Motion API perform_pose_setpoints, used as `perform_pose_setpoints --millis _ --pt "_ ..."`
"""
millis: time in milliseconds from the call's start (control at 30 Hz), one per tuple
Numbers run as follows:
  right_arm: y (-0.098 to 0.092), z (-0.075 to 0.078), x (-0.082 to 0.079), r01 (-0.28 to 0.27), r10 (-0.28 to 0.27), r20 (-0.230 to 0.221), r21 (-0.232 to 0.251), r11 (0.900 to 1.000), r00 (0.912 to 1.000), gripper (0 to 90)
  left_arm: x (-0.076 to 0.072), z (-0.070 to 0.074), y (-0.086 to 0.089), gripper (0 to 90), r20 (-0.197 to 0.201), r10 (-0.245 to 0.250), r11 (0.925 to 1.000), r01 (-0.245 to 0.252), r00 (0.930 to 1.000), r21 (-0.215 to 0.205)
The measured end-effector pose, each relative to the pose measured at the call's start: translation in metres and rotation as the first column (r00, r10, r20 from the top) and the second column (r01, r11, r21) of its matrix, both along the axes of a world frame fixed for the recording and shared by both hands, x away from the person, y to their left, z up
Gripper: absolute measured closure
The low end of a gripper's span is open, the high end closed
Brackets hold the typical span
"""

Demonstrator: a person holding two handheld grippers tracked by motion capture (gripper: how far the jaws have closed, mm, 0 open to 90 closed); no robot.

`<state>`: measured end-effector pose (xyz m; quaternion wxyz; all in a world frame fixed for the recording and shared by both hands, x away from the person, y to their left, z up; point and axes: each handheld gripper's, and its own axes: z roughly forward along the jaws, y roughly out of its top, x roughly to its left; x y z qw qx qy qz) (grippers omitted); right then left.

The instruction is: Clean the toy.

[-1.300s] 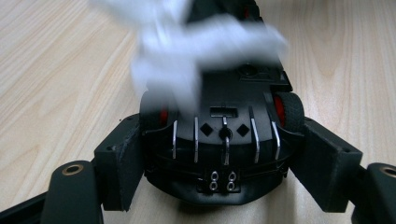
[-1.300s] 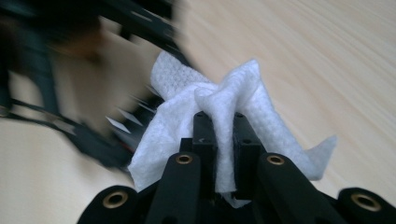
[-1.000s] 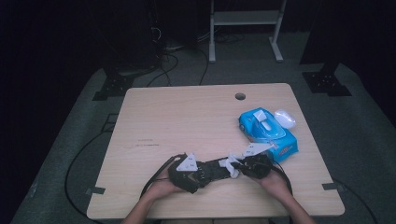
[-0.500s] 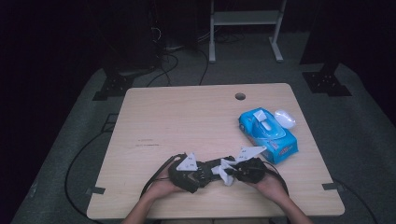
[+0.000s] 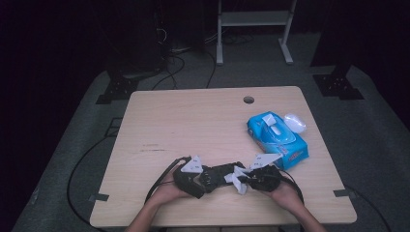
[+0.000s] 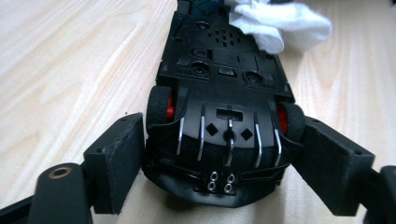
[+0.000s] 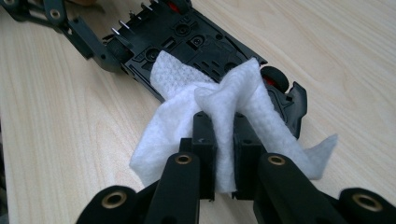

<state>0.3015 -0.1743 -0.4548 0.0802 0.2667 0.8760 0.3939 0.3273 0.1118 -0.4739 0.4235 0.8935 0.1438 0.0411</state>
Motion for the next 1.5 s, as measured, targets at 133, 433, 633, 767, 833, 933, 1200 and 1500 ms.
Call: perform_pose_setpoints --millis 133,433,633,767,833,933,1200,1500 --pt "0.0 -0.001 -0.001 -0.004 0.004 0.003 -0.001 1.0 1.0 82.1 0.005 0.0 0.004 17.2 -0.069 0.018 0.9986 -0.021 0.9975 -0.048" --pt "-0.001 -0.002 -0.005 -0.01 0.011 0.039 -0.022 1.0 0.9992 82.1 0.014 0.002 0.008 16.6 -0.191 0.035 0.9944 -0.053 0.981 -0.091" --pt "-0.001 -0.002 -0.007 -0.028 0.029 0.046 -0.023 0.999 0.9985 82.4 0.022 0.001 0.016 16.7 -0.265 0.043 0.9885 -0.08 0.9633 -0.129" --pt "-0.001 -0.002 -0.008 -0.034 0.036 0.055 -0.029 0.999 0.9978 82.4 0.024 -0.002 0.015 16.9 -0.3 0.069 0.9873 -0.108 0.9515 -0.116" --pt "0.0 -0.002 -0.008 -0.041 0.042 0.052 -0.03 0.999 0.9977 82.4 0.027 -0.005 0.014 17.6 -0.34 0.085 0.9875 -0.125 0.9365 -0.096" --pt "-0.001 -0.002 -0.009 -0.044 0.045 0.052 -0.032 0.999 0.9976 82.4 0.027 -0.004 0.013 18.1 -0.347 0.09 0.9873 -0.129 0.9337 -0.092" --pt "-0.001 -0.003 -0.011 -0.048 0.051 0.069 -0.037 0.998 0.9963 82.6 0.026 -0.003 0.011 26.7 -0.349 0.067 0.989 -0.108 0.9347 -0.1" --pt "-0.002 -0.004 -0.017 -0.057 0.061 0.082 -0.04 0.998 0.9948 82.8 0.011 0.007 0.005 27.3 -0.198 0.051 0.9957 -0.065 0.9788 -0.066"
